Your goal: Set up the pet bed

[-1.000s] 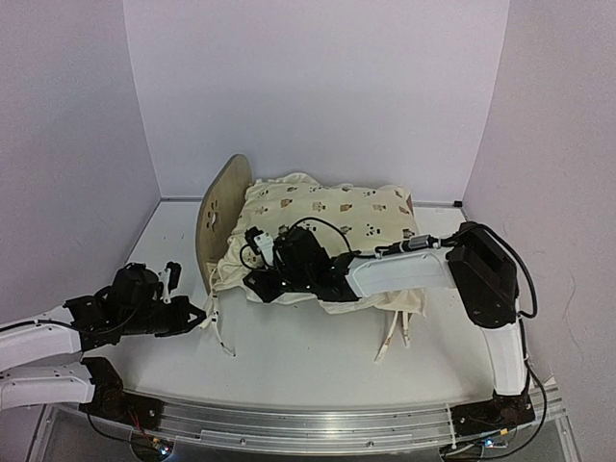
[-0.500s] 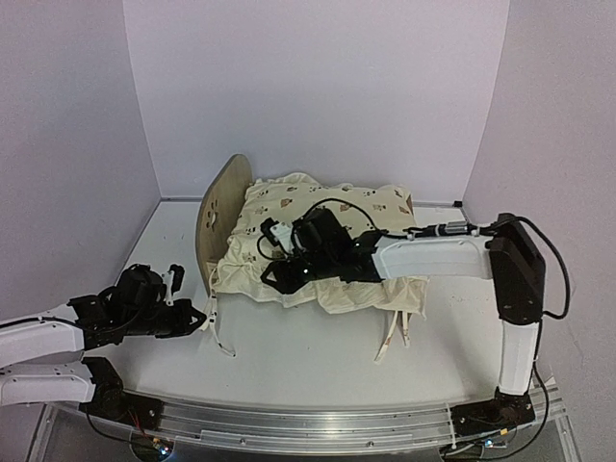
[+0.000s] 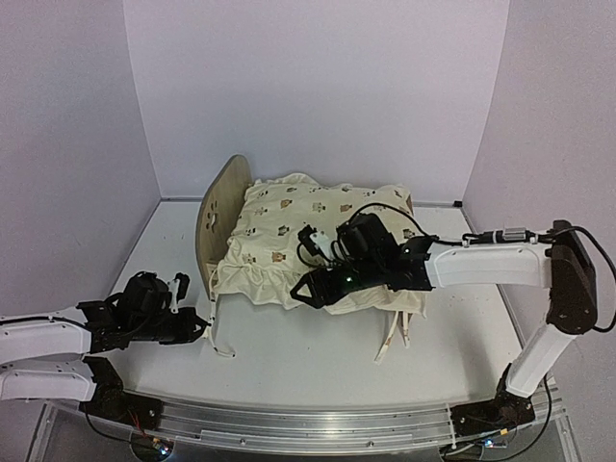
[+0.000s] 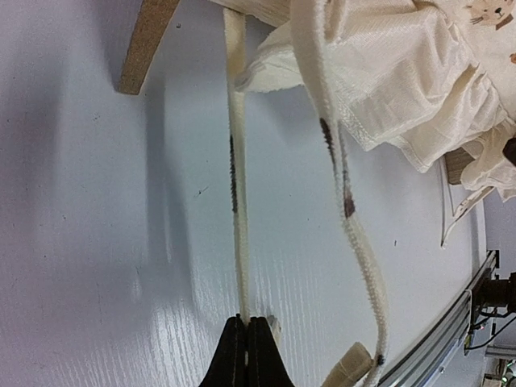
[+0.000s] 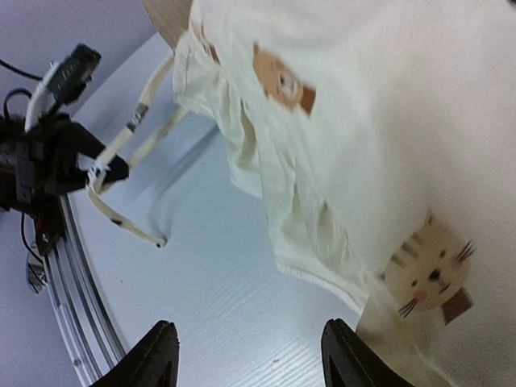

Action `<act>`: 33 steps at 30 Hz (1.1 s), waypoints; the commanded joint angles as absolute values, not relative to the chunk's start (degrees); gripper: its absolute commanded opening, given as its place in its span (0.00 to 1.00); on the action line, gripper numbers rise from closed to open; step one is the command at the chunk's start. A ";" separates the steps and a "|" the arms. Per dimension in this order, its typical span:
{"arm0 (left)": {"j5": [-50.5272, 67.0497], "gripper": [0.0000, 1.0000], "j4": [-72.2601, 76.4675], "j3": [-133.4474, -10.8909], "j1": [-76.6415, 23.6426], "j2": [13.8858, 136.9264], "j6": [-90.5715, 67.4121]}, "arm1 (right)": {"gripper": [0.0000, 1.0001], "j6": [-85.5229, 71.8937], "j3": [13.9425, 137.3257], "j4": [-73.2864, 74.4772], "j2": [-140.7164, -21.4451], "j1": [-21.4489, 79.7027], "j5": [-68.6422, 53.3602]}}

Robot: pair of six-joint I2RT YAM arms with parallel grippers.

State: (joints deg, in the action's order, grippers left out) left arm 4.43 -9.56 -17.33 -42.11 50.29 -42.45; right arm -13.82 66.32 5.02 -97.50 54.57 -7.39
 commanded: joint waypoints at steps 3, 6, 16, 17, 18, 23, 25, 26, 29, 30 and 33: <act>5.95 0.00 -7.93 -16.16 -42.71 51.19 -41.87 | 0.66 -14.16 61.87 3.38 -96.32 55.13 -11.10; 6.01 0.00 -7.31 -15.69 -42.71 51.04 -41.81 | 0.69 -14.15 58.94 1.99 -94.81 55.51 -11.26; 5.37 0.00 -7.59 -16.16 -42.72 50.45 -40.76 | 0.71 -14.67 64.42 -6.06 -106.21 63.05 -10.31; 5.43 0.00 -7.45 -16.06 -42.71 50.73 -40.82 | 0.71 -14.80 66.98 -6.06 -107.96 63.91 -9.94; 5.62 0.00 -7.39 -15.98 -42.71 50.80 -40.90 | 0.70 -15.02 69.38 -6.14 -110.20 64.46 -9.61; 5.71 0.00 -7.45 -15.39 -42.71 49.37 -41.27 | 0.67 -17.01 78.33 -7.62 -118.24 65.43 -9.92; 5.54 0.00 -7.47 -15.23 -42.71 49.05 -41.44 | 0.66 -18.16 81.74 -8.24 -120.03 65.40 -10.67; 5.46 0.00 -7.47 -15.26 -42.71 49.12 -41.46 | 0.65 -18.65 83.21 -8.57 -120.88 65.42 -11.37; 5.66 0.00 -7.33 -15.55 -42.69 50.05 -41.07 | 0.65 -19.59 87.56 -9.22 -123.20 65.51 -13.20; 5.70 0.00 -7.26 -15.63 -42.71 50.27 -41.01 | 0.65 -19.82 88.68 -9.23 -124.01 65.48 -13.05; 5.82 0.00 -7.21 -15.52 -42.71 50.02 -40.91 | 0.64 -20.43 91.86 -9.28 -125.97 65.50 -11.57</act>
State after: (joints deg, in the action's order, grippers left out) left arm 4.32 -6.90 -15.62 -42.33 49.93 -41.85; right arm -18.58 86.92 -6.81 -123.82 65.60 -11.28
